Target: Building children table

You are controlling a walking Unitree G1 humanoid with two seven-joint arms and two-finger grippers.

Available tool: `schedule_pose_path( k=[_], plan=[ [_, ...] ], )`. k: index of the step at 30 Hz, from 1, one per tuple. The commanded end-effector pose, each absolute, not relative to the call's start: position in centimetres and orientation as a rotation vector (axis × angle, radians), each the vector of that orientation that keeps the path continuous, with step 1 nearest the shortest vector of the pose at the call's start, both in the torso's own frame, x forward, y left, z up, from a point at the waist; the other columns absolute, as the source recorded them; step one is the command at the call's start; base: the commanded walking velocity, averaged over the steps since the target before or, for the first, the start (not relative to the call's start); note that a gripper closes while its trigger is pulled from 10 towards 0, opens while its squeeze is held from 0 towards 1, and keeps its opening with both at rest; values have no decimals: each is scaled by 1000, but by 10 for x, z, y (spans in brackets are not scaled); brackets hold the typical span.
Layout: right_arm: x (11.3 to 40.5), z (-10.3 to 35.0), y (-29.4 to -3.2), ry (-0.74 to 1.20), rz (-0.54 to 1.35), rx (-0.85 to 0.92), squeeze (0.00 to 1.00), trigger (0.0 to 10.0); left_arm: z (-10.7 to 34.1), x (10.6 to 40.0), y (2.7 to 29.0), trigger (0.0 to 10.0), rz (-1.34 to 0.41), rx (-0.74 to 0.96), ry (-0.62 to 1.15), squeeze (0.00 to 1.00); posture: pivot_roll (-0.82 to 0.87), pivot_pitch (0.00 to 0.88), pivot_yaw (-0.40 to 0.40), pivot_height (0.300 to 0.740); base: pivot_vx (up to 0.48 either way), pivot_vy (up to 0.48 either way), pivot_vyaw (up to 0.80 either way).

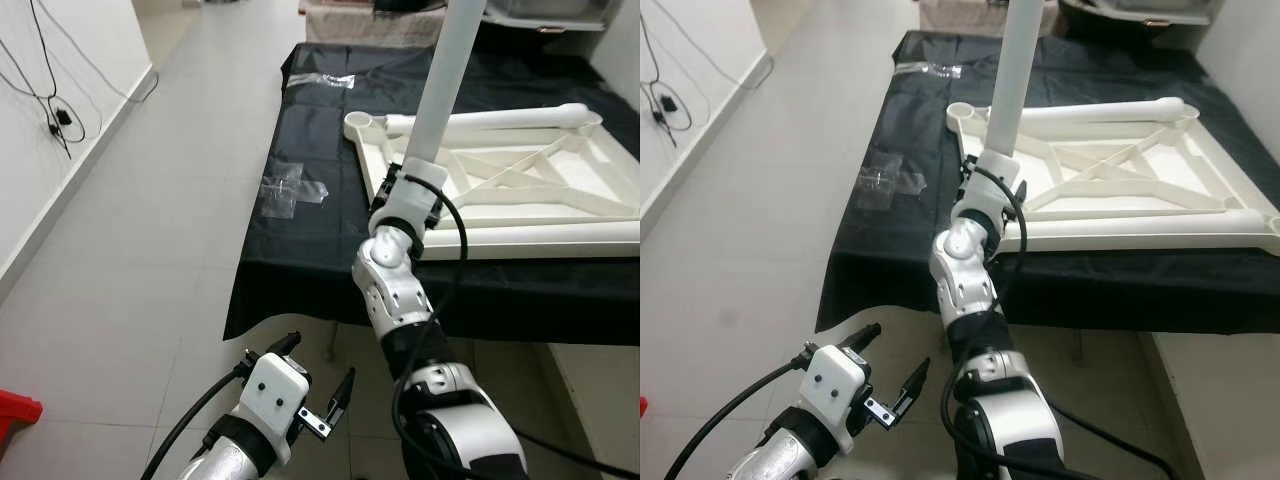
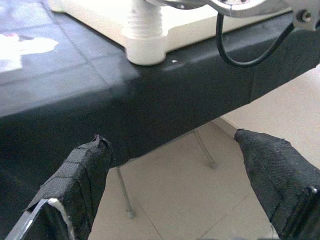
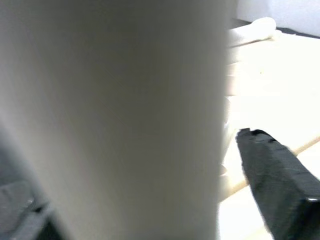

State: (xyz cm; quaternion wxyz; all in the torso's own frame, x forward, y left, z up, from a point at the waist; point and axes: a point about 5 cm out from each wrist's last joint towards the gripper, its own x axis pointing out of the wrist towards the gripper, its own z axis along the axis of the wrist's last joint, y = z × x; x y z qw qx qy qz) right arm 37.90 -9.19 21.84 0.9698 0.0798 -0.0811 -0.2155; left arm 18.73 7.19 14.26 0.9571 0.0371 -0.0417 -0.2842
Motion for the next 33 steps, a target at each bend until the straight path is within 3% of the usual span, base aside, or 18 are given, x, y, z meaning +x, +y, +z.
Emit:
schedule_pose_path(
  k=[1,2,3,5,9,16,17,33],
  plan=[
    [373,204,-88,-126,-418,172,1000,10000,139,185,71,10000,-587,75,-65,0,103,223,-35,740,0,0,0],
    [373,204,-88,-126,-418,172,1000,10000,139,185,71,10000,-587,75,-65,0,103,223,-35,740,0,0,0],
    [373,204,-91,-141,-390,170,0,10000,139,184,71,10000,-589,75,-64,0,102,221,-32,740,0,0,0],
    [373,204,-91,-141,-390,170,0,10000,139,184,71,10000,-589,75,-64,0,102,221,-32,740,0,0,0],
    [371,213,-115,-254,-315,160,0,10000,139,184,70,10000,-594,79,-63,0,98,211,-31,740,0,0,0],
    [371,213,-122,-265,-321,152,0,10000,139,185,70,10000,-596,81,-64,0,96,204,-27,740,0,0,0],
    [370,211,-125,-265,-320,148,0,0,139,185,70,10000,-599,83,-64,0,98,198,-27,740,0,0,0],
    [366,196,-125,-215,-306,157,0,0,137,186,69,10000,-612,100,-66,0,97,199,-32,740,0,0,0]
  ],
)
